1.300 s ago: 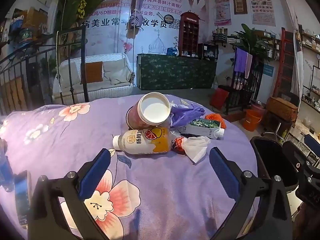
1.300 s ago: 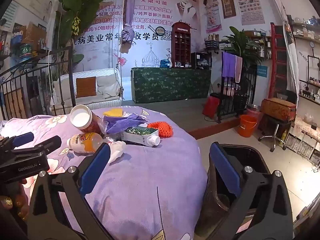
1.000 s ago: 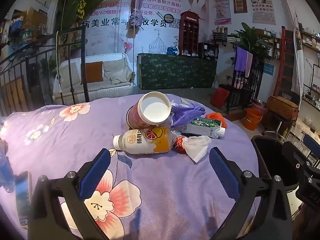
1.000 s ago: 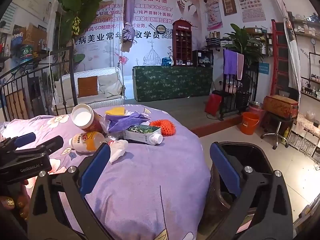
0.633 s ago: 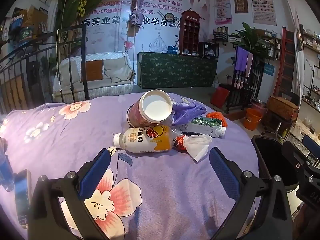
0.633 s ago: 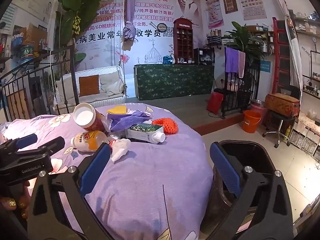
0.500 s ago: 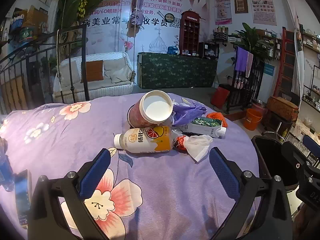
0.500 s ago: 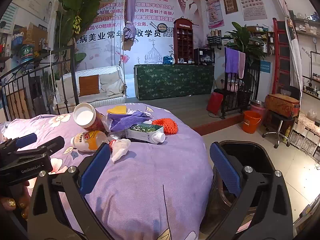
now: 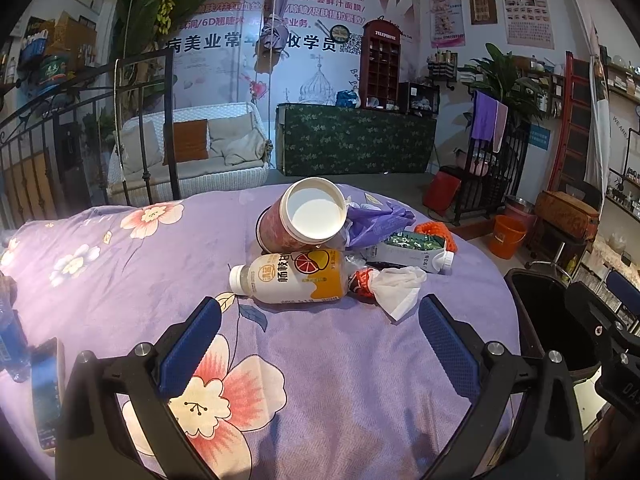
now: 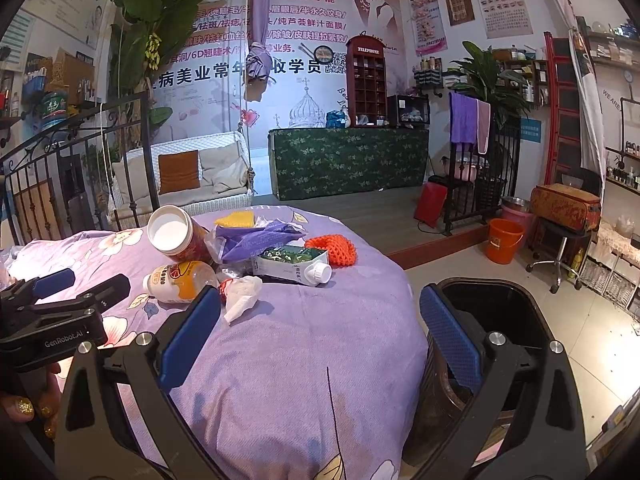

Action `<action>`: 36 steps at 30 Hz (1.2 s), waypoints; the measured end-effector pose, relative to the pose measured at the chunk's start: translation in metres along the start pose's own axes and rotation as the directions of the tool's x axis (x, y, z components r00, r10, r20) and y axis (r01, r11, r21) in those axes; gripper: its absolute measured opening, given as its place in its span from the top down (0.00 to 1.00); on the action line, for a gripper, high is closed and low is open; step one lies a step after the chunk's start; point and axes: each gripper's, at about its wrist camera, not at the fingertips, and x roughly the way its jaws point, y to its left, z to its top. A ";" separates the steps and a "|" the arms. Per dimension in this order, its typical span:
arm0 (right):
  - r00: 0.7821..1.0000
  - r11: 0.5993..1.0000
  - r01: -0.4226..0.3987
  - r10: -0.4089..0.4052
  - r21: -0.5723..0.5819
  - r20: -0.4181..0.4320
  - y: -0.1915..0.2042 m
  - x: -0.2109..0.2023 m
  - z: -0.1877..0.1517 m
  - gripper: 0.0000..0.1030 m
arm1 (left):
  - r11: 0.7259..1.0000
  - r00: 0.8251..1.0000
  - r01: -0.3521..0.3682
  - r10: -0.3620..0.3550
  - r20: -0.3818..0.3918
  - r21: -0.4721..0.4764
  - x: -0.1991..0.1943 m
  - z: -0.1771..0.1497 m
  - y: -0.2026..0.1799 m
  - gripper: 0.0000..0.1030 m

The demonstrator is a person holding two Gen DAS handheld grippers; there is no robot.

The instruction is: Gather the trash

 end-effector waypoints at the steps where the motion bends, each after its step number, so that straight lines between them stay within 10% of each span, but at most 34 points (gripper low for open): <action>1: 1.000 1.000 0.000 0.000 0.000 0.000 0.000 0.000 -0.001 0.04 | 1.000 1.000 -0.001 0.001 -0.002 0.000 0.000 0.000 -0.001 0.06; 36: 1.000 1.000 -0.010 0.010 0.008 -0.019 0.001 0.007 -0.007 0.04 | 1.000 1.000 -0.006 0.006 -0.025 0.001 0.006 -0.002 -0.004 0.06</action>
